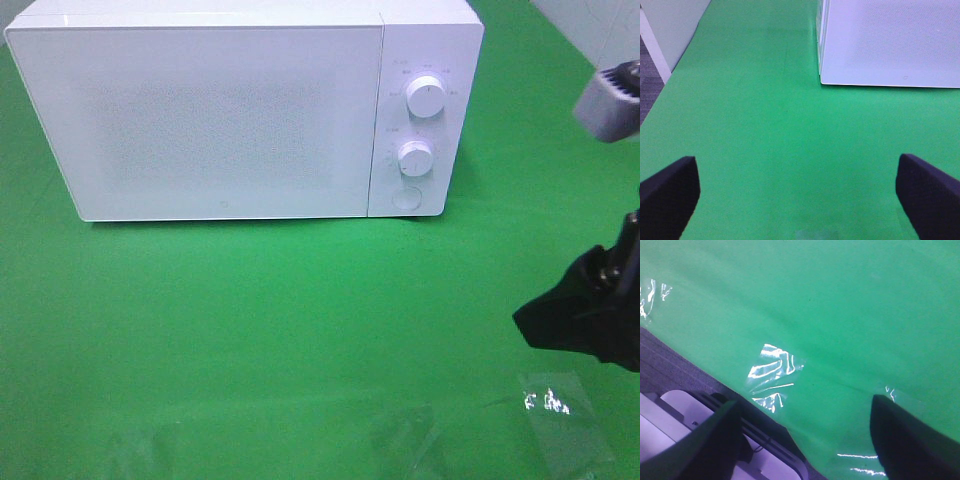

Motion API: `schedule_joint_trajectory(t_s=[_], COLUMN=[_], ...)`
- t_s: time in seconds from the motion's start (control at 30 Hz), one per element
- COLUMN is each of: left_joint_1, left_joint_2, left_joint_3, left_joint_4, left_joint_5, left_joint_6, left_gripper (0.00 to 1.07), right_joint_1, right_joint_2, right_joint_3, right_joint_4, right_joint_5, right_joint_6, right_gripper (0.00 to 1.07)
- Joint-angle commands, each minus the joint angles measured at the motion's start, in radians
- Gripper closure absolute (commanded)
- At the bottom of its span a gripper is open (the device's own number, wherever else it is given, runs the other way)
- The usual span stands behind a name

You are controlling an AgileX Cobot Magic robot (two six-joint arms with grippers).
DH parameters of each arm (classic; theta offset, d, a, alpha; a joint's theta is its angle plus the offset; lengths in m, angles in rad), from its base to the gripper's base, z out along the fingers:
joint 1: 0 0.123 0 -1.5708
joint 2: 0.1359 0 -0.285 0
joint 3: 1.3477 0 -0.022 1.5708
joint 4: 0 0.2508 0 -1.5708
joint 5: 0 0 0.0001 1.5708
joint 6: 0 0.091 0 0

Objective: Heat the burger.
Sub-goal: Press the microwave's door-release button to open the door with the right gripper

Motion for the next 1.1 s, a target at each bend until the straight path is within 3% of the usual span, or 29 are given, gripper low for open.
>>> schedule_joint_trajectory(t_s=[0.03, 0.27, 0.37, 0.4, 0.5, 0.57, 0.7, 0.97, 1.1], left_joint_1=[0.003, 0.003, 0.003, 0.003, 0.003, 0.003, 0.003, 0.003, 0.003], left_joint_2=[-0.025, -0.025, -0.025, -0.025, -0.025, -0.025, -0.025, -0.025, -0.022], left_joint_3=[0.004, 0.004, 0.004, 0.004, 0.004, 0.004, 0.004, 0.004, 0.004], left_joint_4=[0.000, 0.000, 0.000, 0.000, 0.000, 0.000, 0.000, 0.000, 0.000], left_joint_5=[-0.008, -0.008, -0.008, -0.008, -0.008, -0.008, -0.008, -0.008, -0.008], left_joint_6=[-0.002, -0.002, -0.002, -0.002, -0.002, -0.002, -0.002, -0.002, -0.002], left_gripper=[0.06, 0.06, 0.06, 0.06, 0.06, 0.06, 0.06, 0.06, 0.06], right_joint_1=[-0.008, -0.008, -0.071, -0.136, -0.162, -0.257, -0.303, -0.417, -0.444], right_joint_2=[-0.115, -0.266, -0.361, -0.401, -0.425, -0.523, -0.594, -0.804, -0.868], right_joint_3=[-0.006, -0.006, -0.006, -0.006, -0.006, -0.006, -0.002, 0.132, 0.130], right_joint_4=[-0.004, -0.006, 0.002, -0.001, -0.003, -0.007, -0.006, -0.064, -0.066], right_joint_5=[0.059, 0.102, 0.149, 0.168, 0.173, 0.167, 0.169, 0.167, 0.161], right_joint_6=[0.015, 0.018, 0.018, 0.017, 0.017, 0.017, 0.017, 0.016, 0.018], right_gripper=[0.39, 0.39, 0.39, 0.39, 0.39, 0.39, 0.39, 0.39, 0.39])
